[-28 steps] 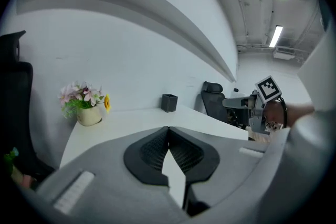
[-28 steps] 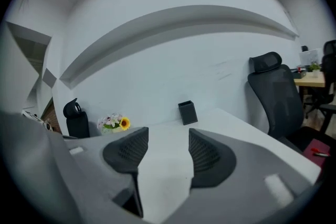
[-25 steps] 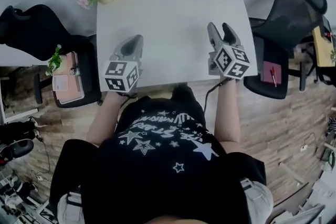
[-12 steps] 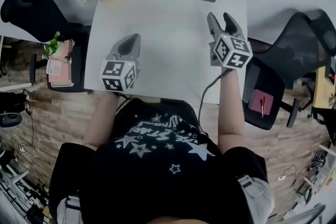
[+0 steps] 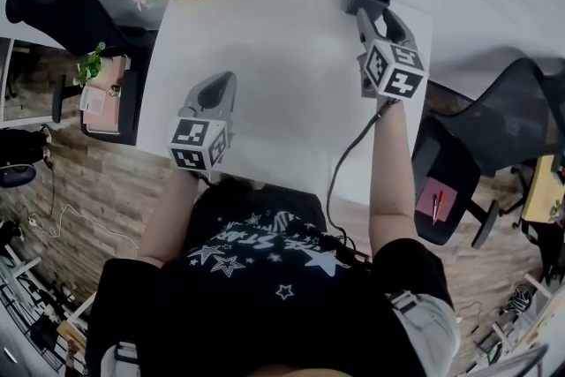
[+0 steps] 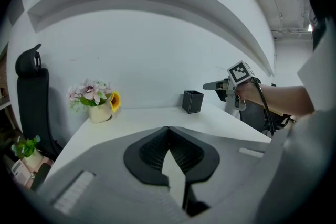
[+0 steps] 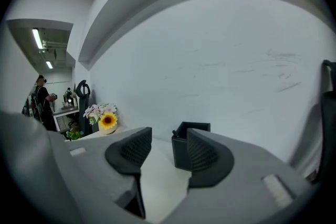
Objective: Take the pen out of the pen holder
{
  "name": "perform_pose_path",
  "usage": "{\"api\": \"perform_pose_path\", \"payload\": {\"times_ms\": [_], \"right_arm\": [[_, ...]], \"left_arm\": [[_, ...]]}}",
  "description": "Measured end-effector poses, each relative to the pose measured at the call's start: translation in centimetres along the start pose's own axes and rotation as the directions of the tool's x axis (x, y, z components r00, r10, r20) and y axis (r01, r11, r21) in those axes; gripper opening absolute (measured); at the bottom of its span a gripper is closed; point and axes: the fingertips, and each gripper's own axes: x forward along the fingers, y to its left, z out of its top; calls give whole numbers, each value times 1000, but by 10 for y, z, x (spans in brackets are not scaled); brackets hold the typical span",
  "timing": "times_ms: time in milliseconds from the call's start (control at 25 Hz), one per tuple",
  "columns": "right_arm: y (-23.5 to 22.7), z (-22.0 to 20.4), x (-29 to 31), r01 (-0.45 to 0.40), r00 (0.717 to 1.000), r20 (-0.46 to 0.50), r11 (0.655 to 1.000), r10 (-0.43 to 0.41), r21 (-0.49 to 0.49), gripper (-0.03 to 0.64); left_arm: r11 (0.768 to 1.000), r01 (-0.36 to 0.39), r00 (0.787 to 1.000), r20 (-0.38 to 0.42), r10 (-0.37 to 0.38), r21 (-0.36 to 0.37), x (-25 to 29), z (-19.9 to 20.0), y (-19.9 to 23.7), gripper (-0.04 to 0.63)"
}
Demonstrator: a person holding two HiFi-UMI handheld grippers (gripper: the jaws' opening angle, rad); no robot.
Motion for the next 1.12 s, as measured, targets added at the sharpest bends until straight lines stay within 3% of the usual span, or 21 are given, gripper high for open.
{"api": "perform_pose_path", "payload": {"times_ms": [520,720,1120], "right_arm": [[-9,-8,83,-39,994,-101,995,30,-87,181],[-7,-14,94,-29,990,-139,988,8,-154,141],[-8,-18,96,-21,988,-156,986,-5,-165,84]], "left_arm": [[999,-41,999,-30,40,-31,25,-4,15,11],[998,-39,998,-53,36,-47,29,-12,19,11],[998,-41,997,-61,38,-39,29,-18,15,11]]}}
